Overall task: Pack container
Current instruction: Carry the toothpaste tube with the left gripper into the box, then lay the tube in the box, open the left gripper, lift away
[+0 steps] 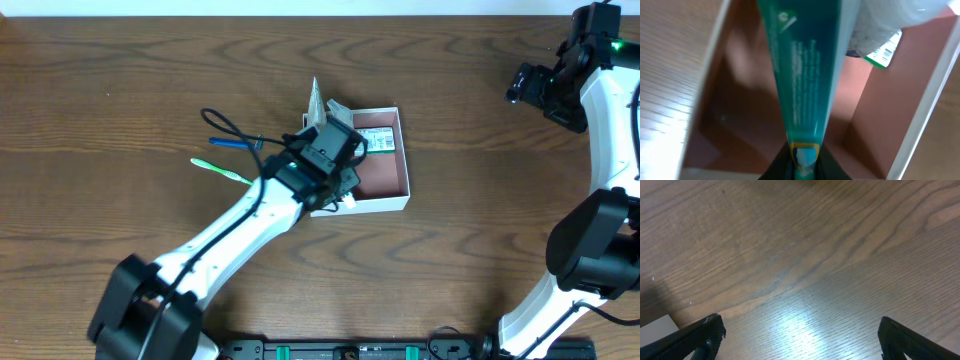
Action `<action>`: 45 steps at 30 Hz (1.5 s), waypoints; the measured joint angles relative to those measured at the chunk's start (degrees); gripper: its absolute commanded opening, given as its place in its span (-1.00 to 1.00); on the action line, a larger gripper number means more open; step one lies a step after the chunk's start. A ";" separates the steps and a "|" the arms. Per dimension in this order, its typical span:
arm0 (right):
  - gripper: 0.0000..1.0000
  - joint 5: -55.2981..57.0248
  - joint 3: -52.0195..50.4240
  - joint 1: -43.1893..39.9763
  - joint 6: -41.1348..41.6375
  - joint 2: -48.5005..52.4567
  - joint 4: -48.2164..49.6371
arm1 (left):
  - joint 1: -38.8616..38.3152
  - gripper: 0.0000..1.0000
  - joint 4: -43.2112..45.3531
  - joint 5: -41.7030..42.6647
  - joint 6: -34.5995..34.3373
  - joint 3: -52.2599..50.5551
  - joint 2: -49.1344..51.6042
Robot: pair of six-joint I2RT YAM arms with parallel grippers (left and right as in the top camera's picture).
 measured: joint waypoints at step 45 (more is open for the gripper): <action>0.99 0.02 0.00 0.00 0.00 0.00 0.02 | -1.70 0.15 16.20 -1.31 -6.99 0.11 -1.97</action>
